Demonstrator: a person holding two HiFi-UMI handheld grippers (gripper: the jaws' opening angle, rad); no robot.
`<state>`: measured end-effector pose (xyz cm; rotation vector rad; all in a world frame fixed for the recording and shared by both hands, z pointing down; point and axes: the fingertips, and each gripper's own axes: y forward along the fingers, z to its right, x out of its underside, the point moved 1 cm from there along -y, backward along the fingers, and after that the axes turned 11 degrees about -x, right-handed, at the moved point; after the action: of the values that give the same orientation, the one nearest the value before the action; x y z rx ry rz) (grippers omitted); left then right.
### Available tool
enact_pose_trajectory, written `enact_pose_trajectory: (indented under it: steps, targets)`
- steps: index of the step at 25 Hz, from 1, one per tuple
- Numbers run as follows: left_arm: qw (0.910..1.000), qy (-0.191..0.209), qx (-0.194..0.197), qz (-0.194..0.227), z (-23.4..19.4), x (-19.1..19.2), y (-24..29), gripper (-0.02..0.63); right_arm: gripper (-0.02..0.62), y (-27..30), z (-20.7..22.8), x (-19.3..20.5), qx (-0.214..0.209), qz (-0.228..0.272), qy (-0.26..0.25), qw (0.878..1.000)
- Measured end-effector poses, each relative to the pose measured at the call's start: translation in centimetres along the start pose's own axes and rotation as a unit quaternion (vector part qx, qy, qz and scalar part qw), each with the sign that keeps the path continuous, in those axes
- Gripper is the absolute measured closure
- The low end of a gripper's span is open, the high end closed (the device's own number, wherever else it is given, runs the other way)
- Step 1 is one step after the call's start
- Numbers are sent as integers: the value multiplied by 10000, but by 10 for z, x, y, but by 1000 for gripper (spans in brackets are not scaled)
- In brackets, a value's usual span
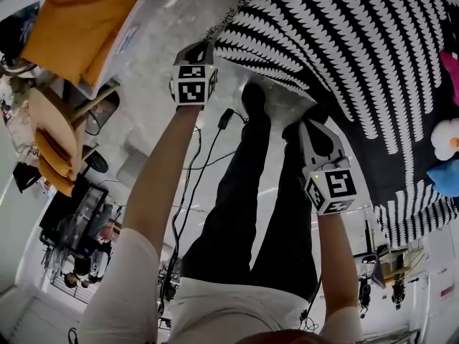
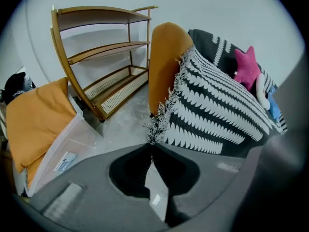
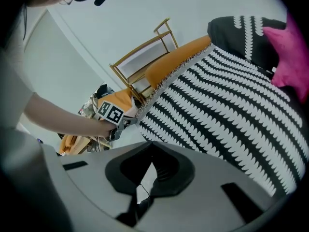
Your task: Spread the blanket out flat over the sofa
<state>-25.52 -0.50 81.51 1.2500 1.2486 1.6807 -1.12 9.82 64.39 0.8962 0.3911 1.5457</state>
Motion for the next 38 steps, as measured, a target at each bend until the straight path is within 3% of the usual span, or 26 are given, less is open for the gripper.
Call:
enact_pose_trajectory:
  steps: [4, 7, 11, 17, 27, 31, 35, 38]
  targets:
    - [9988, -258, -304, -267, -4, 14, 4, 574, 592, -3, 5, 1, 12, 7, 43, 10000]
    - [9980, -452, -314, -317, -7, 17, -5, 574, 592, -10, 3, -8, 13, 45, -26, 10000]
    - [9987, -397, -266, -185, -3, -4, -32, 526, 592, -32, 1, -31, 65, 196, -203, 9996]
    - [9988, -365, -168, 263, 20, -51, -88, 526, 592, -79, -5, -64, 170, 481, -535, 9973]
    - [9940, -133, 454, 982, 36, -144, -268, 526, 592, -197, -95, -136, 503, 849, -945, 9906]
    - [9912, 73, 791, 1061, 45, -175, -338, 526, 592, -236, -126, -151, 446, 925, -644, 9926]
    - [9839, 292, 1124, 1359, 56, -207, -405, 528, 592, -272, -161, -171, 509, 1102, -731, 9899]
    - [9775, 244, 1442, 1519, 62, -215, -457, 526, 592, -298, -185, -174, 582, 1162, -722, 9889]
